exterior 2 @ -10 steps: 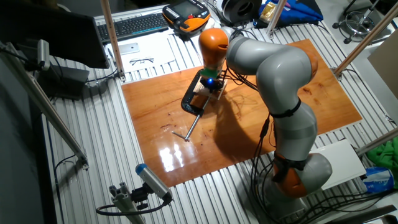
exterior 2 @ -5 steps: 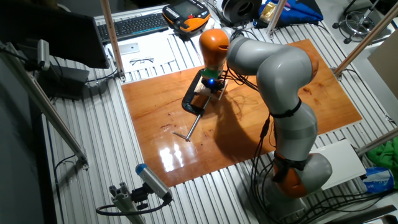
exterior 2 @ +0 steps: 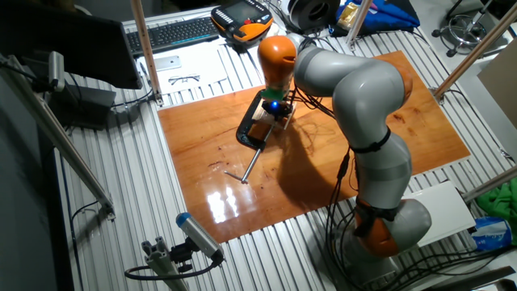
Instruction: Close a sliding window
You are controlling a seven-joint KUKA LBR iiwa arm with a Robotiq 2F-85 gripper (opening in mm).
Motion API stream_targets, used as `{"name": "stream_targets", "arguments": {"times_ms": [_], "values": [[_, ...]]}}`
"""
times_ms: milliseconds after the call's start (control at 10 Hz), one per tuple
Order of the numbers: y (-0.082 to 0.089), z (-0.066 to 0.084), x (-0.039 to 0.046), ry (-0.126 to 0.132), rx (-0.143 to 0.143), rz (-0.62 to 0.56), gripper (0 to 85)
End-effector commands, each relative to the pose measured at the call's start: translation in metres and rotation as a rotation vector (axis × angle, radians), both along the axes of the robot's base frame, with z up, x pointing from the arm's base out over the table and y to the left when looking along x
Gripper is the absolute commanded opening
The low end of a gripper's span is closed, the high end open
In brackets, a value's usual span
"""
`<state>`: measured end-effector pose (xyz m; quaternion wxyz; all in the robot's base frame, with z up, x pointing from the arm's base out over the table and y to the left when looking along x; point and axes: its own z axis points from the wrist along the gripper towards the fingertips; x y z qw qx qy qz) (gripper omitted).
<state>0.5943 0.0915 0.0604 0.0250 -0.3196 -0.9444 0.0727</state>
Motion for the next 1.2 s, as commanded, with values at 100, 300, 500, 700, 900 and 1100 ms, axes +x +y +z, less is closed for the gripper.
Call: {"name": "stream_targets", "arguments": {"times_ms": [100, 300, 500, 700, 900, 1100], "values": [[0.0005, 0.0004, 0.0005, -0.004, -0.002, 0.0, 0.0], [-0.0006, -0.0016, -0.0001, -0.009, 0.001, 0.001, 0.0], [-0.0011, -0.0035, -0.0007, -0.012, 0.002, 0.001, 0.0], [-0.0012, -0.0047, -0.0009, -0.016, 0.01, 0.0, 0.0], [-0.0006, -0.0063, -0.0007, -0.016, 0.016, 0.0, 0.0], [-0.0007, -0.0084, -0.0006, -0.016, 0.022, 0.0, 0.0]]}}
